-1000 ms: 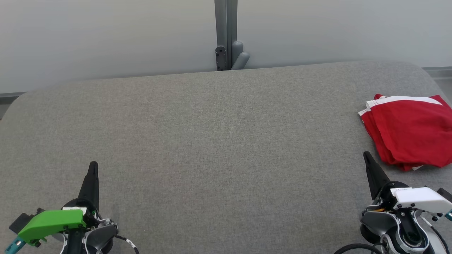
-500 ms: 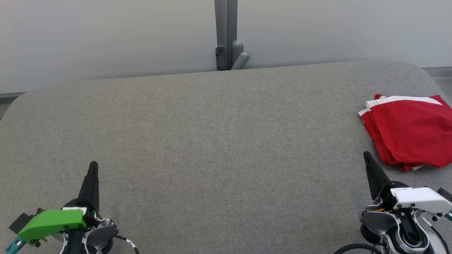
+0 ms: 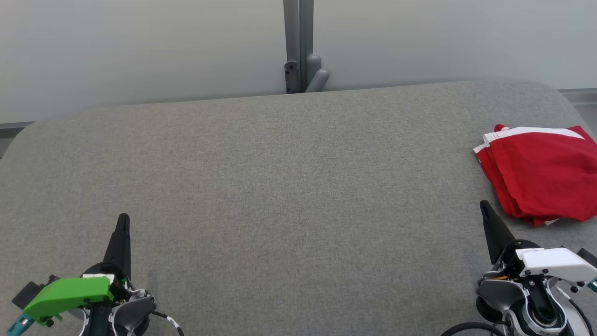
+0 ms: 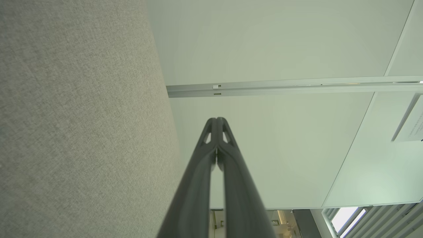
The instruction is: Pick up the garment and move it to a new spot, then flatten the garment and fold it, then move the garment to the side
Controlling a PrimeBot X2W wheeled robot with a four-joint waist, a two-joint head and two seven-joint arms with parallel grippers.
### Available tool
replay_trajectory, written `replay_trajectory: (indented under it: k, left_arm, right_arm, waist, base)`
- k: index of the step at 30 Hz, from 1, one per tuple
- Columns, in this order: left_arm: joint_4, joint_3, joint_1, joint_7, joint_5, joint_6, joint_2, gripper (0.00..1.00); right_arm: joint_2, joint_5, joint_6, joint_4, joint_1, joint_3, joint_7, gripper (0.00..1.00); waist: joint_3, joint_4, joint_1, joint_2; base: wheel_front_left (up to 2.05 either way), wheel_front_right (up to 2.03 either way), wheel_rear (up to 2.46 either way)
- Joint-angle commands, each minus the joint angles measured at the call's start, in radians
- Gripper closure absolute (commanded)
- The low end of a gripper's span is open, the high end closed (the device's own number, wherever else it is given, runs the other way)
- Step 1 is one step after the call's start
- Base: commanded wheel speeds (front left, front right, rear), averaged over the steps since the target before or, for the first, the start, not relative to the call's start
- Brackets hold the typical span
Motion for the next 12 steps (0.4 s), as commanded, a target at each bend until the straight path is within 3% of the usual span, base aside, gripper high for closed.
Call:
replay_trajectory:
  k: [1, 12]
  left_arm:
    - [-0.005, 0.002, -0.01, 0.004, -0.003, -0.004, 0.006, 1.0]
    - [-0.005, 0.002, -0.01, 0.004, -0.003, -0.004, 0.006, 1.0]
  right_arm:
    - [-0.004, 0.006, 0.0, 0.002, -0.012, 0.001, 0.004, 1.0]
    - [-0.004, 0.006, 0.0, 0.002, -0.012, 0.001, 0.003, 1.0]
  waist:
    - [0.0, 0.0, 0.0, 0.0]
    - [0.0, 0.0, 0.0, 0.0]
  base:
    - [0.0, 0.0, 0.0]
    - [0.0, 0.0, 0.0]
